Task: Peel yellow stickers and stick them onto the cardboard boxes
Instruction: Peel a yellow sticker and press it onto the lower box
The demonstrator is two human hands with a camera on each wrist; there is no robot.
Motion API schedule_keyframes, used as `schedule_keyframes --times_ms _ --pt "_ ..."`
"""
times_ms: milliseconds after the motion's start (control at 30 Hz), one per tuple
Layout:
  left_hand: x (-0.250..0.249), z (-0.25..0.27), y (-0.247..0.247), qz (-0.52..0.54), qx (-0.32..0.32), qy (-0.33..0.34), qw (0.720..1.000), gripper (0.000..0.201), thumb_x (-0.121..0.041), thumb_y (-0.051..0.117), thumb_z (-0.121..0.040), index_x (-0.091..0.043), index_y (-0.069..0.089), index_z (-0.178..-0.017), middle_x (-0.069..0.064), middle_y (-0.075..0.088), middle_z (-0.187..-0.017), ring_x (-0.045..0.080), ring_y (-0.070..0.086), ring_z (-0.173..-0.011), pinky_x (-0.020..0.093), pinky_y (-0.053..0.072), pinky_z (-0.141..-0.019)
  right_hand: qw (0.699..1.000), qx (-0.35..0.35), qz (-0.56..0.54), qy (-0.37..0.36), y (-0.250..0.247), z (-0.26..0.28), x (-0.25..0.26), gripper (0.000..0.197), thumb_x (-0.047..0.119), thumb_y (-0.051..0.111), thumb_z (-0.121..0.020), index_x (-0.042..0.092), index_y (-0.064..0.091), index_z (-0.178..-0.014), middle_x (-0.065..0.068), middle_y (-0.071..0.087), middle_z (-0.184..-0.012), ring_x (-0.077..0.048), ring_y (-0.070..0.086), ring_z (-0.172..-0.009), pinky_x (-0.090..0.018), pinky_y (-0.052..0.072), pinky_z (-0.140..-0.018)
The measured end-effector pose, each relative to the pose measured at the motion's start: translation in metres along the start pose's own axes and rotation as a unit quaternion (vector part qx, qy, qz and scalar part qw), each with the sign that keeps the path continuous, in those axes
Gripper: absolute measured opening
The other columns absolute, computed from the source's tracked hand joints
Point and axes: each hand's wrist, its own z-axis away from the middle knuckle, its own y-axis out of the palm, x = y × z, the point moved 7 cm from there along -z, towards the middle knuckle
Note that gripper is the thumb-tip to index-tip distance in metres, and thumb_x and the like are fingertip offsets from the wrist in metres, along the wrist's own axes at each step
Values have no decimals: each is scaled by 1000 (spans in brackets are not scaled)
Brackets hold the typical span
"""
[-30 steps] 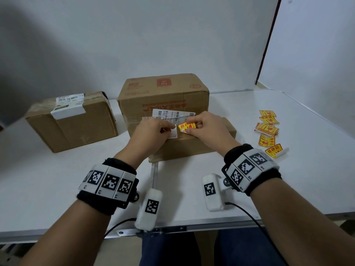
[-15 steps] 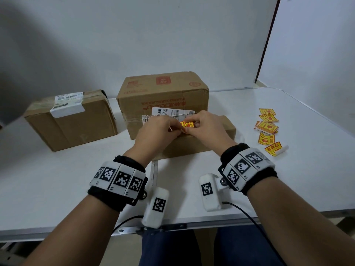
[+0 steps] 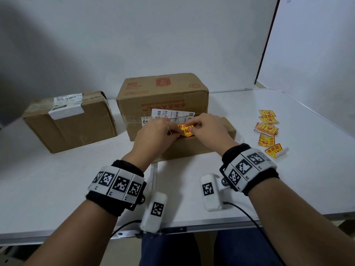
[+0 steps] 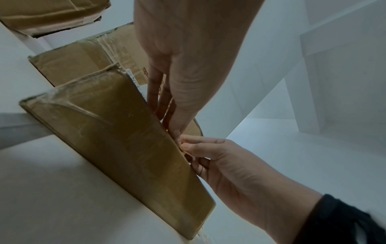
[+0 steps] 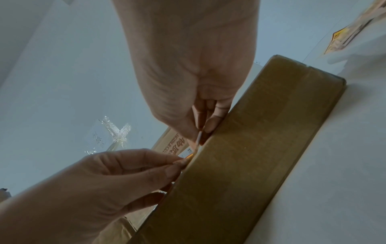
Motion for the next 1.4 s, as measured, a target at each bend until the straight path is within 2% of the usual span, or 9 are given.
schedule_keyframes --times_ms 500,733,800,867,1000,1066,1133,1300,1400 --pt "-3 -1 1 -33 40 20 998 20 -32 65 -88 -32 74 -106 -3 67 -100 16 59 -88 39 56 -74 1000 17 7 8 6 0 0 30 20 61 -93 21 66 -122 -1 58 -135 -18 56 -120 -31 44 -103" --pt "-4 1 1 -48 66 27 996 24 -32 63 -90 -31 71 -113 -2 65 -108 17 59 -95 34 53 -76 1000 16 -5 10 8 -3 -8 30 21 65 -90 22 69 -119 -2 63 -130 -18 58 -115 -27 46 -96" --pt "-4 2 1 -56 77 33 995 25 -32 62 -91 -31 71 -114 -2 64 -111 17 58 -97 36 53 -79 1000 4 -2 7 8 -4 -10 29 20 64 -91 22 70 -119 -5 64 -125 -17 60 -99 -19 47 -81" --pt "-4 4 1 -58 86 37 994 26 -33 61 -91 -32 70 -116 -3 62 -112 16 57 -99 38 54 -79 1000 -7 6 3 7 -5 -12 26 19 62 -92 22 70 -116 -7 64 -121 -13 53 -86 -10 39 -66" --pt "-4 6 0 -62 101 40 992 29 -36 61 -91 -32 68 -119 -6 57 -114 14 54 -101 36 53 -79 999 -38 8 -8 2 -3 -12 13 16 62 -91 18 75 -96 -6 61 -112 -14 55 -90 -13 39 -72" --pt "-5 7 0 -64 94 44 993 29 -35 61 -90 -31 68 -118 -6 57 -113 14 54 -101 35 52 -78 999 -33 2 -18 3 -1 -10 17 14 60 -93 19 76 -92 -3 55 -108 -16 54 -96 -17 40 -78" --pt "-5 7 0 -62 89 45 993 28 -35 62 -90 -32 69 -117 -6 58 -112 13 54 -98 35 52 -77 1000 -12 10 -25 6 1 -9 22 14 56 -95 22 76 -99 -2 53 -108 -14 52 -97 -20 41 -84" --pt "-2 4 4 -57 104 47 992 29 -36 62 -90 -32 68 -119 -7 57 -115 7 47 -92 26 44 -73 1000 -4 23 1 2 2 -16 28 18 51 -98 27 71 -115 -2 53 -119 -19 54 -108 -18 37 -82" --pt "0 4 4 -51 103 43 992 29 -36 63 -90 -32 68 -118 -7 57 -114 7 47 -92 26 43 -73 1000 0 25 3 1 1 -20 29 20 50 -98 29 69 -118 -3 52 -124 -11 49 -95 -13 37 -74"
